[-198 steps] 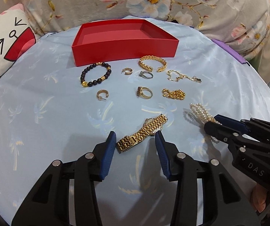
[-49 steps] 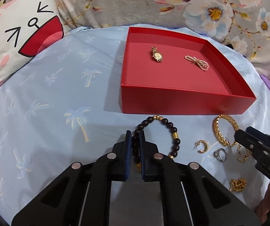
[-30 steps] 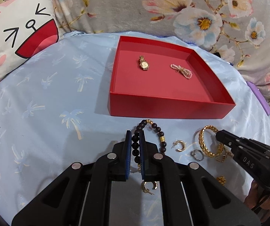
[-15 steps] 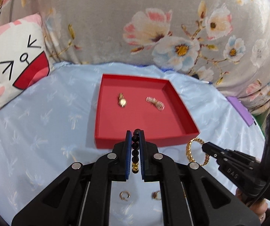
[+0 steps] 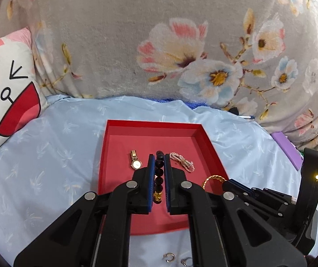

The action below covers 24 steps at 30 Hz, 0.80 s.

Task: Organize jewelry
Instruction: 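Lower both bracelets into the red box and open both grippers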

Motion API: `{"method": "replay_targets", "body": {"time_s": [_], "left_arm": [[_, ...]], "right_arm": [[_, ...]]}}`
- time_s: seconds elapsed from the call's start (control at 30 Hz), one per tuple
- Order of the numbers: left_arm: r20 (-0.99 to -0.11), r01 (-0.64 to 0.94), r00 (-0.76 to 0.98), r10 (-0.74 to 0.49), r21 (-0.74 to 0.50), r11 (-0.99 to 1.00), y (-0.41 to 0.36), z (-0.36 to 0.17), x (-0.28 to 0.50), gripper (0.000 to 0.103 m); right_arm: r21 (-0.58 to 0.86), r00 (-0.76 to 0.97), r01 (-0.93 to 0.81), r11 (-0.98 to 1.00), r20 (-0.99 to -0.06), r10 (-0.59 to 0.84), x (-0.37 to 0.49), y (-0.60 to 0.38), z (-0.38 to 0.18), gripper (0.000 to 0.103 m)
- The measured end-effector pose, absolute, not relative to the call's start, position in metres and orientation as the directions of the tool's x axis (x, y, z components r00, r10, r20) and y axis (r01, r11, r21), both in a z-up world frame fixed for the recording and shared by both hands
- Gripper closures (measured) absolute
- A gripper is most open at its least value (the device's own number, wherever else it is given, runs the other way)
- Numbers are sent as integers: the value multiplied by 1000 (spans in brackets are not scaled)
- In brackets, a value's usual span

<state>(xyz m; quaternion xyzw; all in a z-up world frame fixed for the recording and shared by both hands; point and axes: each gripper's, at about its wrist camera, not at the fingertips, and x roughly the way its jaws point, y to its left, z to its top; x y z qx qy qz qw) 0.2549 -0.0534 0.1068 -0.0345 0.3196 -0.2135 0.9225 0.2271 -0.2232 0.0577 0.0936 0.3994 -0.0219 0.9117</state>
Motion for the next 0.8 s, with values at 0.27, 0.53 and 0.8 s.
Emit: {"method": "replay_targets", "body": {"time_s": [0.27,0.53,0.8], "left_arm": [[-641,349,653,-403,-217,912,-57,62,291,96],[-678,315,626,-385,-232,920,-50,33,309,95],[-658,277,667,-349,-215,936,-39,34,305,70]], "right_arm": [[126,631,117,985,-775,25,262,-218,26,99],[40,620,116,992,-783,-41,281,-211,12,96],[50,680,144,988,-731,-62,264,-217,28,80]]}}
